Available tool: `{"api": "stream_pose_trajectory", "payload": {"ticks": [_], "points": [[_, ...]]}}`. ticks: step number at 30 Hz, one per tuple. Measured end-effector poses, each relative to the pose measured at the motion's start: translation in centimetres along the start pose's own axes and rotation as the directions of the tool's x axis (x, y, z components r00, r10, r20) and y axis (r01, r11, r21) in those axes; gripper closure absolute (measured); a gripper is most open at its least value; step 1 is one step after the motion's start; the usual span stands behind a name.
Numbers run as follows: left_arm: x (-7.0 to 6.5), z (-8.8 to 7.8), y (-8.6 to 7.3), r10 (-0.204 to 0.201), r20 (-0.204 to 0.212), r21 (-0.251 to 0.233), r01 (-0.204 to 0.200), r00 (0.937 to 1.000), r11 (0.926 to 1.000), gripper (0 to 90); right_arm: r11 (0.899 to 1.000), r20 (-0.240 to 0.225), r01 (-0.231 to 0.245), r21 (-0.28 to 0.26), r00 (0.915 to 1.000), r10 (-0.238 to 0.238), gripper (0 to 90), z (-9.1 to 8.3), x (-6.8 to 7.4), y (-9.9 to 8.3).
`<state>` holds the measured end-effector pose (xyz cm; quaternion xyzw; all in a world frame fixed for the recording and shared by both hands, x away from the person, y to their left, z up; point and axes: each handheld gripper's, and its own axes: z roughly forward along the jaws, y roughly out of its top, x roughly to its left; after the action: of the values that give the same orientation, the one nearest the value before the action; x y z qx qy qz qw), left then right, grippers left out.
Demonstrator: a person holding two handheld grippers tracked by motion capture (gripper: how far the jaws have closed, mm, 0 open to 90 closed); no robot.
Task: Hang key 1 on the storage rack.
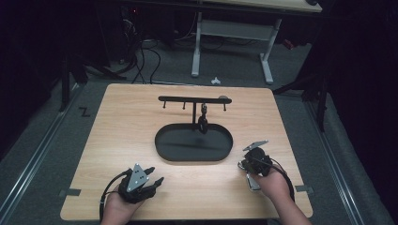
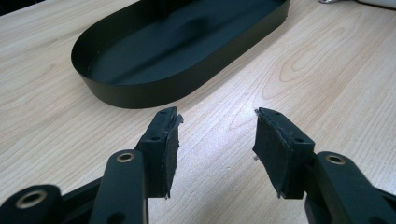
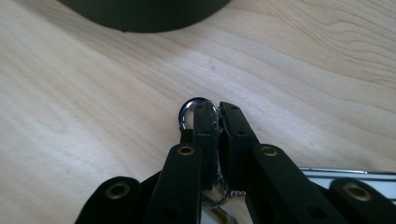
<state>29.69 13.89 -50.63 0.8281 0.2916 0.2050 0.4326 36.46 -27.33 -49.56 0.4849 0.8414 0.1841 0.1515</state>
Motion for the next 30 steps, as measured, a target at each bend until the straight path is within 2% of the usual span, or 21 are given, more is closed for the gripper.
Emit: {"api": "stream_pose_trajectory", "payload": {"ticks": [2, 4, 6, 10, 12, 16, 18, 19, 21, 23, 30], "points": [[0.0, 0.0, 0.0, 0.0, -0.001, -0.003, 0.0, 1.0, 1.0, 49.7, 1.0, -0.006, -0.005, 0.003, 1.0, 0.005, 86.2, 0.2, -0.2, 0.1], [0.1, 0.0, 0.0, -0.001, -0.001, -0.001, 0.001, 1.0, 1.0, 49.7, 1.0, 0.008, 0.0, -0.008, 1.0, 0.0, 85.1, 0.3, -0.2, 0.3], [0.1, 0.1, -0.1, -0.002, 0.001, 0.002, 0.002, 1.0, 1.0, 49.7, 1.0, 0.026, -0.001, -0.022, 0.9997, 0.002, 79.6, 0.3, -0.3, 0.4], [0.0, 0.0, 0.0, 0.004, 0.002, 0.002, -0.004, 1.0, 1.0, 49.7, 0.998, -0.016, -0.048, -0.041, 0.9988, 0.047, 71.4, -0.3, -0.8, 0.6], [0.1, 0.1, 0.0, 0.002, 0.002, 0.0, -0.002, 1.0, 1.0, 49.7, 0.997, -0.042, -0.066, -0.03, 0.997, 0.065, 65.8, -0.5, -0.9, 0.5], [0.0, 0.0, 0.0, 0.005, 0.004, 0.002, -0.005, 1.0, 1.0, 49.7, 0.998, -0.062, -0.066, -0.002, 0.9959, 0.066, 56.3, -0.3, -0.8, 0.1], [0.0, 0.0, 0.0, 0.006, 0.003, 0.002, -0.006, 1.0, 1.0, 49.7, 0.998, -0.066, -0.059, 0.031, 0.9959, 0.061, 53.5, 0.0, -0.8, -0.1], [0.0, 0.0, 0.0, 0.005, 0.004, 0.001, -0.005, 1.0, 1.0, 49.7, 0.998, -0.066, -0.051, 0.043, 0.9964, 0.054, 53.7, 0.2, -0.7, -0.2], [0.0, 0.0, 0.0, 0.005, 0.004, 0.002, -0.005, 1.0, 1.0, 49.7, 0.999, -0.071, -0.006, 0.037, 0.9974, 0.009, 58.2, 0.3, -0.5, -0.4], [0.0, 0.0, 0.0, 0.005, 0.005, 0.002, -0.005, 1.0, 1.0, 49.7, 0.999, -0.075, 0.001, 0.041, 0.9972, 0.002, 68.8, 0.1, -0.3, -0.5], [0.0, 0.0, 0.0, 0.005, 0.004, -0.004, -0.005, 1.0, 1.0, 49.7, 0.999, -0.055, -0.004, 0.043, 0.9985, 0.006, 73.2, -0.1, 0.0, -0.6]]}}
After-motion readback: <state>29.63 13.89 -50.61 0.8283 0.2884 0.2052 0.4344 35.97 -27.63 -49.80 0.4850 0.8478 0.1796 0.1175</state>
